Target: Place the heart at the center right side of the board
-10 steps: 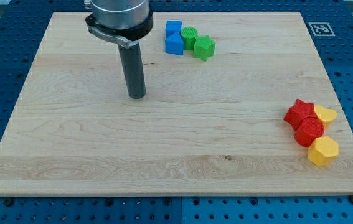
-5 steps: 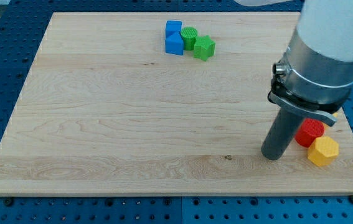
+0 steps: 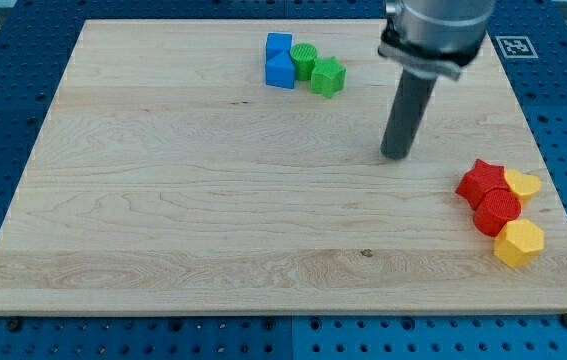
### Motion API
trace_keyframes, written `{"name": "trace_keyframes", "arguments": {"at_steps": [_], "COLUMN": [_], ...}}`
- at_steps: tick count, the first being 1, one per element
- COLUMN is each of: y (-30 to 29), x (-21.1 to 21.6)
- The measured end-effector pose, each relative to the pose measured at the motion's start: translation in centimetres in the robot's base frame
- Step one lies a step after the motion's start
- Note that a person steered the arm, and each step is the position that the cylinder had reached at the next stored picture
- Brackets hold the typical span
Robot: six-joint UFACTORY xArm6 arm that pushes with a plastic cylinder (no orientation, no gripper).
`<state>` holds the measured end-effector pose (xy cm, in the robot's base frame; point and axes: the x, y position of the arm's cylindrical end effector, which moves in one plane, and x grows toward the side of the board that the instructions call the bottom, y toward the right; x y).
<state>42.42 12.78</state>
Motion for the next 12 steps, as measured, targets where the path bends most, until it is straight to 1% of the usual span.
{"name": "trace_keyframes", "arguments": {"at_steps": [1, 2, 3, 4, 5, 9, 10, 12], "y": [5.1, 14.3, 21.2, 21.3, 17.6, 14.8, 12.8, 12.0], "x": [-1.5, -1.4, 1.0, 6.3, 11.0, 11.1, 11.1, 11.1]}}
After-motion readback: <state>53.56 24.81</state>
